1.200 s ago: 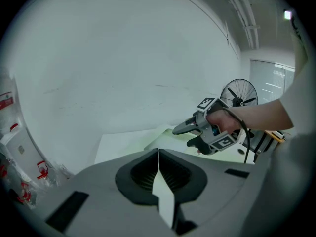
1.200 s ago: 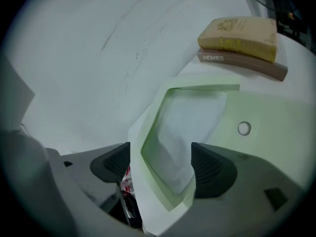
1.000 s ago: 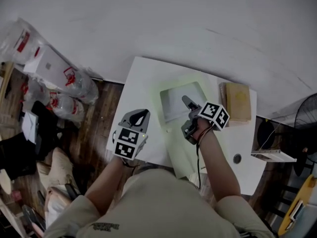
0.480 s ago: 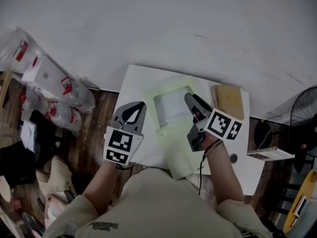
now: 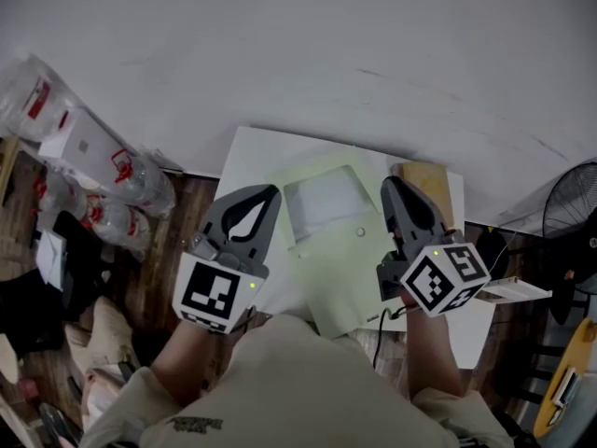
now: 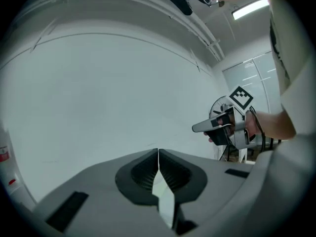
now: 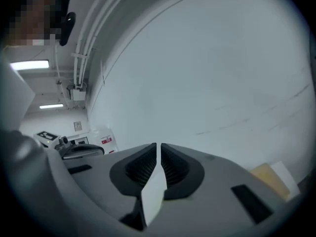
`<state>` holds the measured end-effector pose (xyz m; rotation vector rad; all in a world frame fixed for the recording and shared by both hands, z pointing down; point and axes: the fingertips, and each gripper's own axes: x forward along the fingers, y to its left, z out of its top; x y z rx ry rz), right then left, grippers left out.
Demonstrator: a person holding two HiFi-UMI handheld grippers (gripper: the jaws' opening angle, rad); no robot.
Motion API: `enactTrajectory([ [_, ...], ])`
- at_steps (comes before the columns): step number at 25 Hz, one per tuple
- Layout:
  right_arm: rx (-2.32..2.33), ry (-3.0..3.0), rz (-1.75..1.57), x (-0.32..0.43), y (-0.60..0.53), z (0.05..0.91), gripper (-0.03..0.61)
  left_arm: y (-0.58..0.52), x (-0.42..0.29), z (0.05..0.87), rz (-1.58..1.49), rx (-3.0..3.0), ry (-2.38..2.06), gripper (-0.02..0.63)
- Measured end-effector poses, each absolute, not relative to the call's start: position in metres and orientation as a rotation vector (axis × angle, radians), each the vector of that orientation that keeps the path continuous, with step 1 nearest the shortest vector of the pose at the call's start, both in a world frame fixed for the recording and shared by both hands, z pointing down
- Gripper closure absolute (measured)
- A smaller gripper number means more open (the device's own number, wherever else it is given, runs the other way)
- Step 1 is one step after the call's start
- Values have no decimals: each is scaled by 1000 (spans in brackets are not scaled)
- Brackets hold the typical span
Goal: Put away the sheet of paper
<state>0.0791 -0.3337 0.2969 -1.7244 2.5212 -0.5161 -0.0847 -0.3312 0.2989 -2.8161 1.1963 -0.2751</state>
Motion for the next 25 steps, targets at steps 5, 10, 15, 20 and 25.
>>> enactTrajectory([
  [5,-1820,2615,-215,81,-309,268,548,-327,-81,288,-245,-2821,1187,592],
  [10,-1800,2674,-74,80,-286,250,555,-321,-76,288,-227,-2820,1193,592],
  [15,-1845,2725,50,83,-262,245,555,-309,-70,294,-251,-2848,1164,592],
  [20,-1872,2768,43,84,-250,263,555,-304,-67,303,-297,-2862,1161,592],
  [25,-1893,2775,-37,88,-243,281,555,-295,-61,313,-335,-2904,1135,592],
])
